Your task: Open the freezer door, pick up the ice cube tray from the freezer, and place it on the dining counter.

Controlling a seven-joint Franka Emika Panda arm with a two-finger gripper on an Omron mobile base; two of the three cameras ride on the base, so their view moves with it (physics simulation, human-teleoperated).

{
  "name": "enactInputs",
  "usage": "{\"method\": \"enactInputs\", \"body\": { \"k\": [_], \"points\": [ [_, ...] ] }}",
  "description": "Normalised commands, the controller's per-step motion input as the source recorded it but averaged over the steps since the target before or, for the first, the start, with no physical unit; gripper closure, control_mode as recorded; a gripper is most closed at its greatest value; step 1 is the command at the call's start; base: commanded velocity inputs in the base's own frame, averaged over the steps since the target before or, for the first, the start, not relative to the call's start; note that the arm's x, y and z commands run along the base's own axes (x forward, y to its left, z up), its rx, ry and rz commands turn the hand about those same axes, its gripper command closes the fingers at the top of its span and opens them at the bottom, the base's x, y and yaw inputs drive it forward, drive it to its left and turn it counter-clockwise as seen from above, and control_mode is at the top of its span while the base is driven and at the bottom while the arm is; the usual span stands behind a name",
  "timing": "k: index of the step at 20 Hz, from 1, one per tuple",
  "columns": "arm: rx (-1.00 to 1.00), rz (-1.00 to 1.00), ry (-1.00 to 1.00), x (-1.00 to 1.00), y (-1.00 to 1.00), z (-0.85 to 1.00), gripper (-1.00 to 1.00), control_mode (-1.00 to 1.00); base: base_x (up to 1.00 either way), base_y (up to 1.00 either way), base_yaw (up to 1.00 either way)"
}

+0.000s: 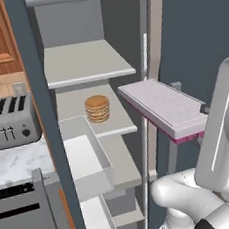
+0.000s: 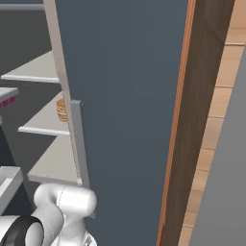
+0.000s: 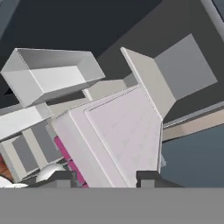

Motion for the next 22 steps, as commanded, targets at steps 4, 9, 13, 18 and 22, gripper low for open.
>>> {"method": "enactInputs", "body": {
  "k": [4,9,13,18,22],
  "points": [
    [0.0,0.0,0.0,0.0,0.0,0.0,1.0,1.0,-0.56,-0.08,0.0],
    [0.0,0.0,0.0,0.0,0.0,0.0,1.0,1.0,-0.57,-0.12,0.0],
    [0.0,0.0,0.0,0.0,0.0,0.0,1.0,1.0,-0.6,-0.13,0.0],
    [0.0,0.0,0.0,0.0,0.0,0.0,1.0,1.0,-0.71,-0.22,0.0],
    [0.0,0.0,0.0,0.0,0.0,0.0,1.0,1.0,-0.72,-0.22,0.0]
  ]
}}
